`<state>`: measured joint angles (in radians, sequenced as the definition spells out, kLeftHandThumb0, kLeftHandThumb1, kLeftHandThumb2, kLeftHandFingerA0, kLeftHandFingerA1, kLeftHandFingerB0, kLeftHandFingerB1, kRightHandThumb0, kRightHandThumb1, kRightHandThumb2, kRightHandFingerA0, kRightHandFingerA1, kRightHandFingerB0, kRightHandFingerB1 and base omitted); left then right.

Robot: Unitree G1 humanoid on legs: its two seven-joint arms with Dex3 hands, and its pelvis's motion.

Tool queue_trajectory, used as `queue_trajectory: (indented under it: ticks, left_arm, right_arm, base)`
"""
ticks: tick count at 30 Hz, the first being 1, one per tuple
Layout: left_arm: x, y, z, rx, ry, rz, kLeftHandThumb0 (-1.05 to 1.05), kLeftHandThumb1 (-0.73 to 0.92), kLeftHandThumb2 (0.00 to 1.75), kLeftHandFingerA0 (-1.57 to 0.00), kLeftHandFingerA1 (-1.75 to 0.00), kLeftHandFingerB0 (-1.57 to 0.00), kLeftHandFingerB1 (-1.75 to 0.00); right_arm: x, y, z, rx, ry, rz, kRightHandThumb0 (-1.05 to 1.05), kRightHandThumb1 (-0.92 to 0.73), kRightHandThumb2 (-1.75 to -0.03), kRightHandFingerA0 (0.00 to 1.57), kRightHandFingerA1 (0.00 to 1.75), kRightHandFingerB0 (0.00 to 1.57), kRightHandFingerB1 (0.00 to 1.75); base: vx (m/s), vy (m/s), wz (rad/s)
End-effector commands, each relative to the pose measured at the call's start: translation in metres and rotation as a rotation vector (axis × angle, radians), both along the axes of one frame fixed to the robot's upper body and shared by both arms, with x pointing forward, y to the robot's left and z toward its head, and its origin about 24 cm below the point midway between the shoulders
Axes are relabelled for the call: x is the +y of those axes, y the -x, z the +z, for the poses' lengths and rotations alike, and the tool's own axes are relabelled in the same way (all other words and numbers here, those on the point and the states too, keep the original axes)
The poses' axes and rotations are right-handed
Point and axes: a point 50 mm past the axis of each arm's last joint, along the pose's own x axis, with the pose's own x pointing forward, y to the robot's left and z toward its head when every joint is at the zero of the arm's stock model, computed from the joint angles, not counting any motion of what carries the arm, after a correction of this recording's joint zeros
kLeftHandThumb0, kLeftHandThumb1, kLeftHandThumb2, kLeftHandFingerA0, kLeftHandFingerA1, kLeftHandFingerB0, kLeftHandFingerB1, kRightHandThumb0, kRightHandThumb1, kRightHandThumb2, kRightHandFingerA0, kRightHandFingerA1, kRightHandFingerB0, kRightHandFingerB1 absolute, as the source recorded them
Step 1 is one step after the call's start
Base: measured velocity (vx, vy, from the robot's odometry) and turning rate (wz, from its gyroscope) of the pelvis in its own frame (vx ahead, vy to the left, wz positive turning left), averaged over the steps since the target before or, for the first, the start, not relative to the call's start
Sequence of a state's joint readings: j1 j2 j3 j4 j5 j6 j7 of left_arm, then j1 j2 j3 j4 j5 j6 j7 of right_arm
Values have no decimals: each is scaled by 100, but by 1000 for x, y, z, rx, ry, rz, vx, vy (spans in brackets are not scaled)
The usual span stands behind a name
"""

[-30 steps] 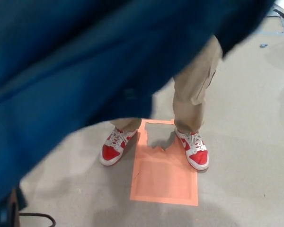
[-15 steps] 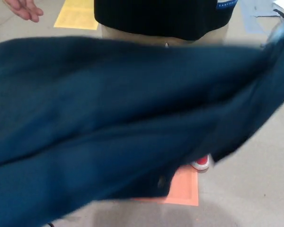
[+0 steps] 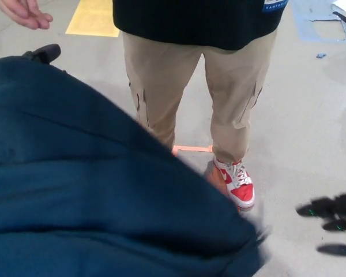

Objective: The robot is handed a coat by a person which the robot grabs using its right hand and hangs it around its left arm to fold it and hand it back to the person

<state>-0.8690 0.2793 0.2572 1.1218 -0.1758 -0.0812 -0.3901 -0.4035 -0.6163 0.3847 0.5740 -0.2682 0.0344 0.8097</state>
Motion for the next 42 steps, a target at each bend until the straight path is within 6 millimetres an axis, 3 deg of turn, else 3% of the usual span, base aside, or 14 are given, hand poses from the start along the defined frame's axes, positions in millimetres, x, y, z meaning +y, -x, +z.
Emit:
queue_trajectory:
  ticks: [1,4,8,12,18,19,22,23,24,36,38,39,40,42]
  left_arm:
    - [6,-6,34,-117,-35,-12,-34,54,106,0,-47,0,-47]
    - [5,-6,33,-117,-37,-15,-61,76,63,-21,-31,-15,-29]
    - [4,-6,35,-134,-44,-26,-35,51,104,-1,-47,-1,-47]
    - [3,-6,37,-140,-36,-32,-62,75,63,-21,-31,-15,-29]
    - [4,-3,38,-159,-48,-31,-35,53,106,0,-47,0,-47]
    - [4,-3,36,-153,-42,-34,-60,76,63,-20,-32,-15,-29]
    - [1,-1,30,-150,-30,-52,-59,75,63,-20,-33,-15,-30]
    - [-2,0,27,-146,-29,-60,-34,53,105,-1,-48,-1,-47]
    - [-2,0,26,-145,-26,-61,-59,74,62,-19,-32,-15,-30]
    - [-8,0,29,-156,-12,-78,-62,70,61,-24,-33,-17,-30]
    - [-9,1,28,-163,-8,-83,-61,70,61,-23,-33,-16,-30]
    - [-9,1,28,-164,-14,-84,-61,71,61,-23,-33,-16,-30]
    - [-10,1,28,-166,-23,-89,-61,71,62,-22,-33,-15,-30]
    - [-10,2,28,-166,-25,-90,-60,71,62,-23,-33,-16,-30]
  right_arm:
    - [-29,8,6,206,114,94,-80,-48,-82,0,8,0,0]
    - [-36,10,3,235,167,99,-81,-48,-83,0,7,0,0]
    - [-43,10,-3,264,117,24,-80,-45,-78,0,0,0,0]
    - [-48,10,-3,250,92,-3,-74,-53,-57,0,0,0,0]
    - [-53,2,-10,36,198,-73,-92,-65,-96,0,3,0,0]
    - [-51,2,-15,-4,245,-77,-94,-75,-103,0,2,0,0]
    - [-43,2,-31,-82,304,-150,-89,-79,-102,0,1,0,0]
    - [-34,3,-45,-107,334,-231,-78,-71,-95,0,4,0,6]
    - [-32,3,-49,-113,332,-257,-74,-68,-92,0,6,0,7]
    - [-26,35,-91,-158,281,-546,-57,-82,-64,12,32,11,27]
    - [-33,36,-88,-221,305,-586,-32,-59,-108,0,49,0,48]
    - [-35,37,-88,-236,315,-592,-54,-78,-64,18,31,17,28]
    - [-37,39,-89,-235,316,-604,-31,-60,-109,0,49,0,47]
    - [-38,41,-90,-233,330,-605,-54,-77,-64,19,30,18,28]
  base:
    - [0,0,0]
    - [0,0,0]
    - [0,0,0]
    - [0,0,0]
    - [0,0,0]
    - [0,0,0]
    - [0,0,0]
    - [0,0,0]
    - [0,0,0]
    - [0,0,0]
    - [0,0,0]
    - [0,0,0]
    - [0,0,0]
    - [0,0,0]
